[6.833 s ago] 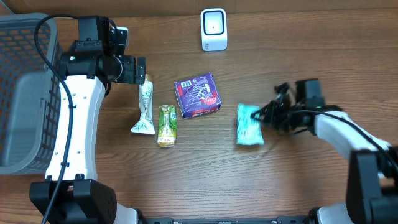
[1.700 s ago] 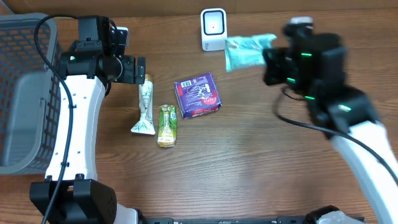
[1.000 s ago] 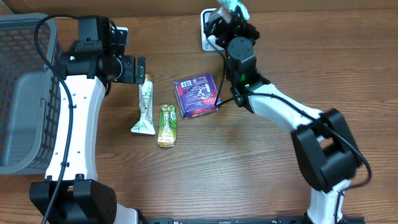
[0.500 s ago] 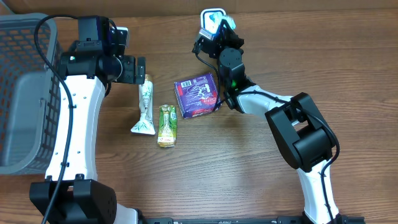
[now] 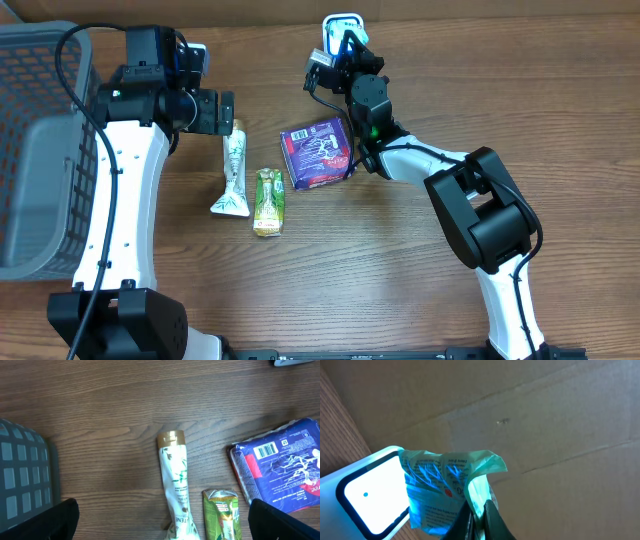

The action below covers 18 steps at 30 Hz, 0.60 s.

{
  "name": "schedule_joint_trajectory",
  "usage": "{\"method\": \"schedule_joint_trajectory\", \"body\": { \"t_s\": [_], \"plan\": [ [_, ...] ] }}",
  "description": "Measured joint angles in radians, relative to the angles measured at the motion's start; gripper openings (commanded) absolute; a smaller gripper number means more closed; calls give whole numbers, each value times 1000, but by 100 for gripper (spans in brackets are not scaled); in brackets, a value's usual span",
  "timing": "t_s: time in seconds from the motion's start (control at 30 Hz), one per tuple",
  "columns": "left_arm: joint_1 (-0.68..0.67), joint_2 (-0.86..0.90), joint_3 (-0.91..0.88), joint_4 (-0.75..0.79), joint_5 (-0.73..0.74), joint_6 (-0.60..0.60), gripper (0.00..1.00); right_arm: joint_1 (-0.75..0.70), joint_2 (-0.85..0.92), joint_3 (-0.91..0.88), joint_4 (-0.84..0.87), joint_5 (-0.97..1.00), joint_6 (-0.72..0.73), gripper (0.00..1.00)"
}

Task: Scan the item barcode
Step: 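Hold the mint-green packet up in front of the white scanner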

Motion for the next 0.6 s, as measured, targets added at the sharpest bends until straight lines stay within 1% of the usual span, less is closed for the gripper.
{"method": "schedule_joint_trajectory", "body": {
  "t_s": [0.2, 0.33, 0.37, 0.4, 0.47, 0.53, 0.6],
  "plan": [
    [0, 0, 0, 0, 0, 0, 99, 0, 1, 0, 66, 22, -24, 4],
    [0, 0, 0, 0, 0, 0, 100, 2, 1, 0, 61, 53, -33, 4],
    [0, 0, 0, 0, 0, 0, 100, 4, -7, 0, 13, 74, -36, 4],
    [0, 0, 0, 0, 0, 0, 99, 4, -8, 0, 10, 80, -35, 4],
    [0, 0, 0, 1, 0, 0, 100, 11, -43, 1, -114, 111, -29, 4],
    [0, 0, 0, 0, 0, 0, 100, 24, -86, 0, -203, 130, -5, 4],
    [0, 0, 0, 0, 0, 0, 100, 57, -168, 0, -286, 160, 49, 4]
  ]
}}
